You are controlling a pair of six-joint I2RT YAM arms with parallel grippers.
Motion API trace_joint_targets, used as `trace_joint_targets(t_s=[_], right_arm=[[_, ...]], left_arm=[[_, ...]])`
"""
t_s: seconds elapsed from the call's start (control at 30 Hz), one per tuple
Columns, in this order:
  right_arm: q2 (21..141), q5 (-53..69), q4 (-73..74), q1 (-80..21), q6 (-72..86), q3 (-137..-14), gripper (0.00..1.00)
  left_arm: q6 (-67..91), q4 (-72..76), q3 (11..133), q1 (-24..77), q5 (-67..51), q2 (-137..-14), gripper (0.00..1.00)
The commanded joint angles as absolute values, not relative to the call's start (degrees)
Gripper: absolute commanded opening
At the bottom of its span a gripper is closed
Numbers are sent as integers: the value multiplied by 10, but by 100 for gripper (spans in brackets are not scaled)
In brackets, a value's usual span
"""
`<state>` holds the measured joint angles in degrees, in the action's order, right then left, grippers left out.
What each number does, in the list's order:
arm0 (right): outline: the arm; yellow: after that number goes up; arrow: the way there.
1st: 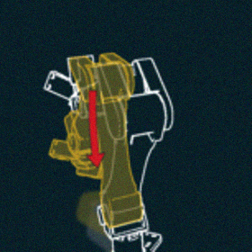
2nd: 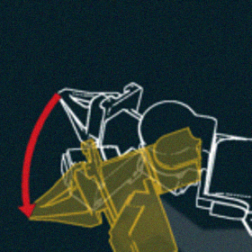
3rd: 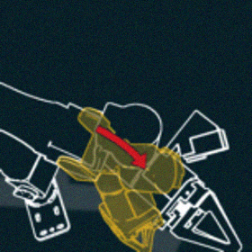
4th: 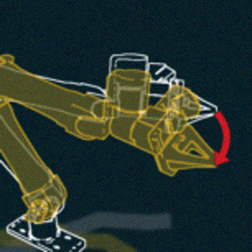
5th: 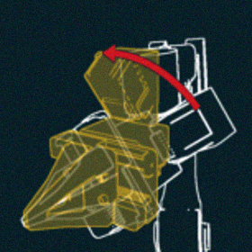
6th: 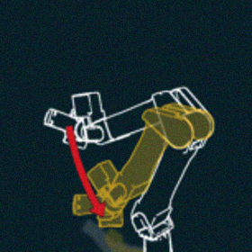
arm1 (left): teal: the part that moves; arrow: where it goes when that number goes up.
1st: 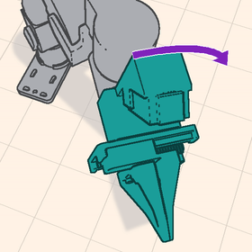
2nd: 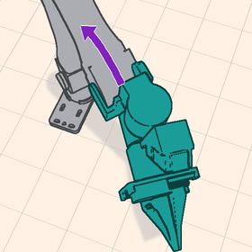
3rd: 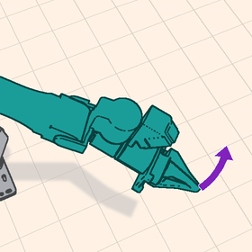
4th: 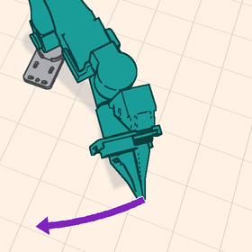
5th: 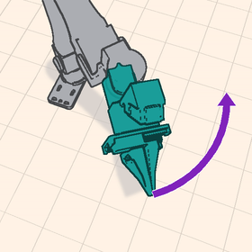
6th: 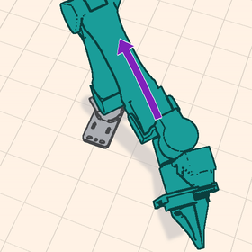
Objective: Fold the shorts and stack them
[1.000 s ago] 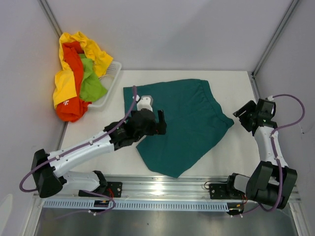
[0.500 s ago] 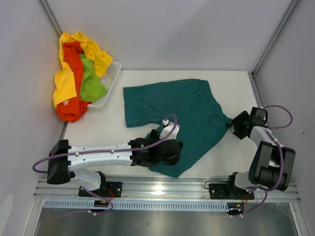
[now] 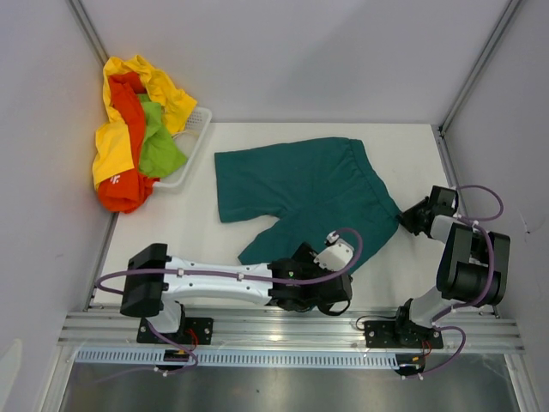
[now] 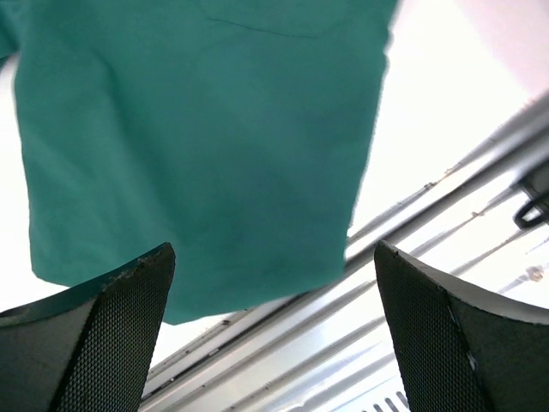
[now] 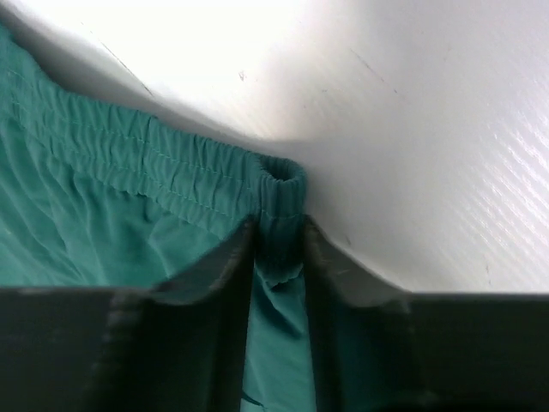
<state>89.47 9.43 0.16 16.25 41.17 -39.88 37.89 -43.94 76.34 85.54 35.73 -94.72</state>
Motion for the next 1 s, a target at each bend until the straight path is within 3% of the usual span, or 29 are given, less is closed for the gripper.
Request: trace_joint_targets(t_s=[0.0, 0.03, 0.07, 0.6, 0.83, 0.93, 0.97], right_arm=[[912, 74, -27, 156, 421, -410, 22], [912, 69, -26, 154, 421, -411, 16], [911, 67, -19, 153, 421, -412, 0], [882, 40, 49, 135, 410, -434, 0], [882, 45, 47, 136, 410, -435, 0], [882, 46, 47, 138, 412, -433, 0], [882, 47, 46, 138, 411, -433, 0]], left_arm=[[352, -448, 799, 865, 345, -958, 99], [352, -445, 799, 867, 339, -961, 99], [351, -444, 801, 874, 332, -966, 99], [423, -489, 840, 894, 356, -1096, 97], [440, -539, 881, 893, 403, -1157, 80], [456, -560, 886, 890, 415, -1167, 68], [458, -560, 886, 890, 414, -1172, 59]])
